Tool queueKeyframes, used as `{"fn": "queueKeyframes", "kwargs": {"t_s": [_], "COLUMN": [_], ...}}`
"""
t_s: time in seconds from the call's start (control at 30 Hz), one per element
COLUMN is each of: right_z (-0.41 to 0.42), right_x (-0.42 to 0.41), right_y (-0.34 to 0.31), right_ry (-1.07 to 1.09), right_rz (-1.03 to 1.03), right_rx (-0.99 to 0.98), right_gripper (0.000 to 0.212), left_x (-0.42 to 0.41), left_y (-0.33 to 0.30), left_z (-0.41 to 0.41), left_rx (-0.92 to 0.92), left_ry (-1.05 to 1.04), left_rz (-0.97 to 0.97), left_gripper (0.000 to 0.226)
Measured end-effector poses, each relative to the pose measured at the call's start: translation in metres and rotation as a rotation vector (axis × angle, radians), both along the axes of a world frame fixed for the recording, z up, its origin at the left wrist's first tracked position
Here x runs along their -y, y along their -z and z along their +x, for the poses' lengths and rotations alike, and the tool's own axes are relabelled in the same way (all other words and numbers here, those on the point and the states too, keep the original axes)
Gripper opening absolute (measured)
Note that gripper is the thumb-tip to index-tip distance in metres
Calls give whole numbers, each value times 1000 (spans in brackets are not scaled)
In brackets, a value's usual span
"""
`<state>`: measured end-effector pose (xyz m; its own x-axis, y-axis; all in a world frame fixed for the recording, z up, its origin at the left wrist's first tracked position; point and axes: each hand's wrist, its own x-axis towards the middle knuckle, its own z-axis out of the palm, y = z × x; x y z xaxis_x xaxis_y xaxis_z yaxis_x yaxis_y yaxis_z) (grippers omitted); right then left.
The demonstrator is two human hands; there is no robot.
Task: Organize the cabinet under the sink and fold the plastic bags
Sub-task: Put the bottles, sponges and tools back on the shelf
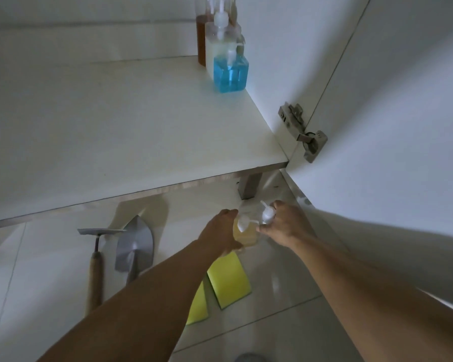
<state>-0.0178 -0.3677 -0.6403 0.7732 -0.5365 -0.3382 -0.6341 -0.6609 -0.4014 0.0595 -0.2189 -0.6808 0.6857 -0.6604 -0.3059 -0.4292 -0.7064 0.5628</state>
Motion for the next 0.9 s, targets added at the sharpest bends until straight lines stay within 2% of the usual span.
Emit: {"fn": "queueKeyframes", "kwargs": {"t_s": [0.2, 0.4, 0.7, 0.83, 0.9], "right_z": [-3, -12, -12, 1, 12], "right_x": [1, -6, -24, -31, -35], "right_y": [-1, -39, -156, -215, -239], "right_ry": [56, -9, -134, -174, -195], "right_rz": [-11, -63, -85, -57, -84], "right_rx": [37, 49, -5, 30, 56], "right_gripper": [26, 34, 48, 37, 38], "left_x": [-3, -27, -59, -64, -64], "left_y": [1, -35, -138, -190, -213], "left_z": [4, 3, 7, 16, 25], "left_rx": [17, -2, -34, 12, 66], "left_ry": [-26, -11, 25, 12, -15], "left_rz": [-34, -34, -56, -109, -128], "left_gripper": [71, 82, 82, 78, 79]}}
